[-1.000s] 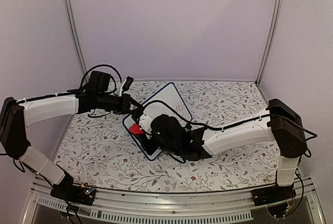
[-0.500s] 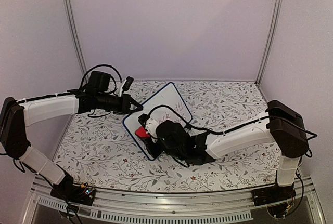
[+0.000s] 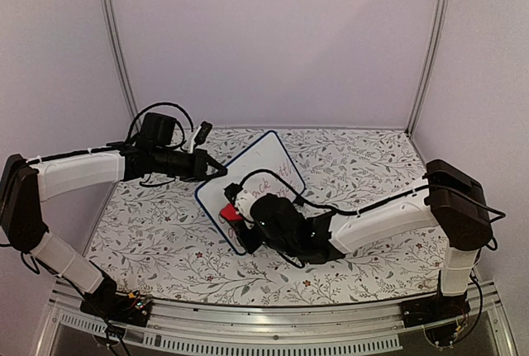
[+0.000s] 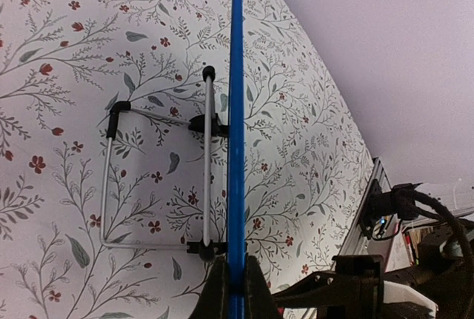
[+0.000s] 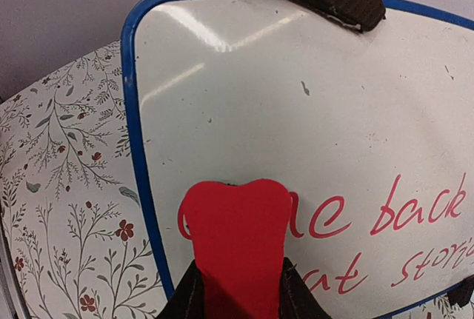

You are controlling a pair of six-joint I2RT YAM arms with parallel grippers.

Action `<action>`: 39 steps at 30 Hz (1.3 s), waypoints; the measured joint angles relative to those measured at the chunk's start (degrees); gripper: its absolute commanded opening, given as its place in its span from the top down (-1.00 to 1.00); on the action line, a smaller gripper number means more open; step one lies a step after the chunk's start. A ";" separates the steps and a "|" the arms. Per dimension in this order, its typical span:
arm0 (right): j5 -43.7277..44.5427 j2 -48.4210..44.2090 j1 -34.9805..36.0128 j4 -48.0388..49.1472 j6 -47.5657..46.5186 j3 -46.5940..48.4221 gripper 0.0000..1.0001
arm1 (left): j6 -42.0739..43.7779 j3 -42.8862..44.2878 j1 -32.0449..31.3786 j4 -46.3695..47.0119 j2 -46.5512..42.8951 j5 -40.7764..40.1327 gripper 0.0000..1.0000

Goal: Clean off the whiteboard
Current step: Erase the whiteboard on the whiteboard stand.

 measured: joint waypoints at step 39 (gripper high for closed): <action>1.01 0.04 2.23 -2.45 1.66 -1.62 0.52 | -0.11 0.00 -0.09 0.02 0.00 -0.13 1.00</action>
